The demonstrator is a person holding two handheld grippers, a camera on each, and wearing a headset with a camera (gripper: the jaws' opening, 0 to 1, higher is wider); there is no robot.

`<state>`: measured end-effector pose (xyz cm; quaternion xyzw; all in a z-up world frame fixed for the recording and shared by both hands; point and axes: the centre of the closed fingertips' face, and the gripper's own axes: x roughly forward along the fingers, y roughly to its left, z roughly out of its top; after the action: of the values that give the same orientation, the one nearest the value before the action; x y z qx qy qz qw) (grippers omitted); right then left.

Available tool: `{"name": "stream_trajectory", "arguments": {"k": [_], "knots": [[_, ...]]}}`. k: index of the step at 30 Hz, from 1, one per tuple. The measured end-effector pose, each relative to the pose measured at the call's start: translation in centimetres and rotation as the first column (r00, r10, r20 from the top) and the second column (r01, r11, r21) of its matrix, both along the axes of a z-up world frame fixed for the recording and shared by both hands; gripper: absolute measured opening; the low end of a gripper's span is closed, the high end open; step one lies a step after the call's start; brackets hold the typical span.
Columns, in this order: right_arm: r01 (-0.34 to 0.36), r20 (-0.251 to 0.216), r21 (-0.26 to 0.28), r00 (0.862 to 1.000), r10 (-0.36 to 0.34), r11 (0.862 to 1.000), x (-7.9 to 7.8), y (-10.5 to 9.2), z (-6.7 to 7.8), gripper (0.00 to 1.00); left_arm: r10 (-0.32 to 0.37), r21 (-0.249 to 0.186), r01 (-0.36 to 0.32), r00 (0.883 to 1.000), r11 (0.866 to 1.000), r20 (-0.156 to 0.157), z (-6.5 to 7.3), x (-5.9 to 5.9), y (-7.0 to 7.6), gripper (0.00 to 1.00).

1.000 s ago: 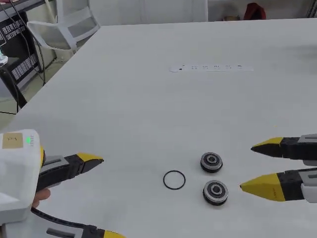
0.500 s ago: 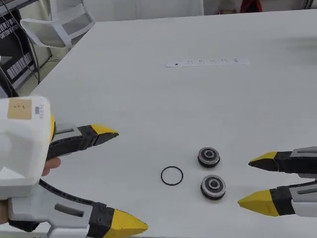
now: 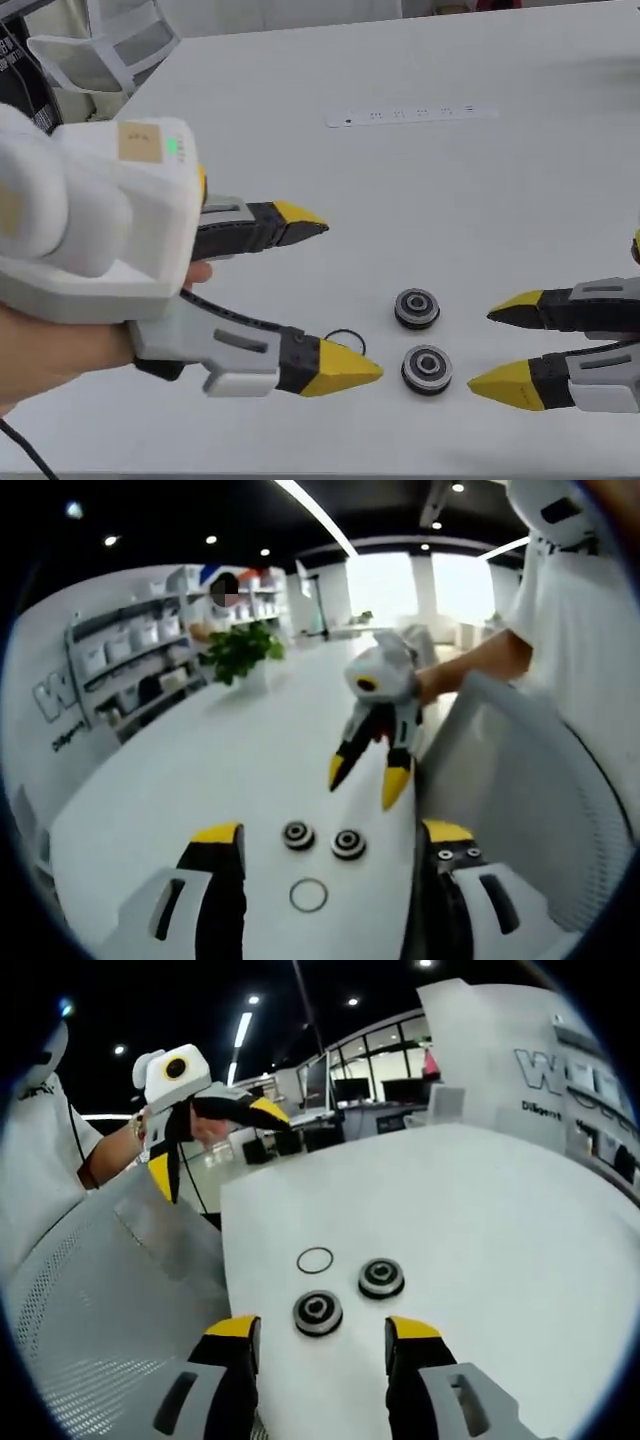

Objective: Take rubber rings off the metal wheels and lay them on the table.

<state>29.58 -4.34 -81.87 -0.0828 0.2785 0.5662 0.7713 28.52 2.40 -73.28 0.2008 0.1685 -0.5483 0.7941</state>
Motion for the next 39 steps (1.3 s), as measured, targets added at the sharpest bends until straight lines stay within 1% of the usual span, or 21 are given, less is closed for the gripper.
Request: {"name": "stream_trajectory", "arguments": {"k": [4,7,10,12,15,17,20,21,22,24,25,29,31,33,36,39], "knots": [[-0.018,0.006,0.008,1.0,0.018,1.0,0.0,0.5,0.0,0.46,-0.043,-0.009,0.043,0.999,0.999,-0.01,-0.6,-0.1,-1.8,0.65],[-0.034,0.009,-0.005,0.999,0.034,0.999,0.0,0.6,-0.4,0.45,-0.062,-0.006,0.062,0.998,0.998,-0.015,-1.2,0.0,-2.8,0.61],[-0.051,0.009,-0.016,0.999,0.051,0.999,-0.1,0.8,-0.9,0.44,-0.068,-0.002,0.068,0.998,0.998,-0.018,-1.7,0.4,-3.4,0.57],[-0.06,0.008,-0.021,0.998,0.06,0.998,-0.2,0.9,-1.1,0.43,-0.071,0.006,0.071,0.997,0.997,-0.04,-2.4,0.7,-3.9,0.53],[-0.069,0.005,-0.028,0.998,0.069,0.997,-0.3,1.0,-1.4,0.42,-0.083,0.016,0.084,0.996,0.996,-0.04,-3.3,1.0,-4.4,0.49],[-0.074,0.005,-0.03,0.997,0.074,0.997,-0.3,1.1,-1.5,0.41,-0.077,0.029,0.079,0.996,0.996,-0.05,-4.0,1.3,-4.5,0.46],[-0.08,0.003,-0.033,0.997,0.08,0.996,-0.3,1.2,-1.8,0.39,-0.067,0.033,0.069,0.996,0.997,-0.058,-4.8,2.0,-4.7,0.44],[-0.081,0.001,-0.037,0.997,0.081,0.996,-0.3,1.2,-2.0,0.39,-0.059,0.031,0.061,0.996,0.998,-0.065,-5.0,2.2,-4.7,0.44],[-0.082,0.002,-0.039,0.997,0.082,0.996,-0.3,1.2,-2.0,0.38,-0.055,0.023,0.057,0.995,0.998,-0.083,-5.3,2.3,-4.7,0.44],[-0.082,0.002,-0.04,0.997,0.082,0.996,-0.2,1.3,-2.1,0.38,-0.062,0.008,0.063,0.993,0.998,-0.101,-5.8,2.4,-4.8,0.43],[-0.083,0.001,-0.04,0.997,0.083,0.996,-0.3,1.3,-2.2,0.37,-0.066,0.007,0.067,0.992,0.998,-0.106,-6.0,2.4,-4.9,0.42],[-0.087,0.001,-0.046,0.996,0.087,0.995,-0.2,1.4,-2.6,0.34,-0.067,0.017,0.069,0.992,0.997,-0.107,-7.2,2.8,-5.1,0.39],[-0.091,-0.003,-0.051,0.996,0.091,0.995,-0.2,1.4,-2.9,0.33,-0.082,0.017,0.084,0.991,0.996,-0.107,-7.8,2.6,-5.3,0.36],[-0.095,-0.004,-0.059,0.996,0.095,0.994,-0.2,1.4,-3.1,0.33,-0.087,0.027,0.09,0.991,0.996,-0.106,-8.4,2.6,-5.4,0.33],[-0.088,-0.007,-0.075,0.996,0.087,0.993,-0.1,1.4,-3.6,0.32,-0.081,0.043,0.086,0.991,0.995,-0.11,-9.4,2.6,-5.4,0.28],[-0.08,-0.009,-0.076,0.997,0.079,0.994,0.0,1.4,-3.7,0.31,-0.073,0.049,0.079,0.99,0.996,-0.117,-10.1,2.5,-5.3,0.27]]}}
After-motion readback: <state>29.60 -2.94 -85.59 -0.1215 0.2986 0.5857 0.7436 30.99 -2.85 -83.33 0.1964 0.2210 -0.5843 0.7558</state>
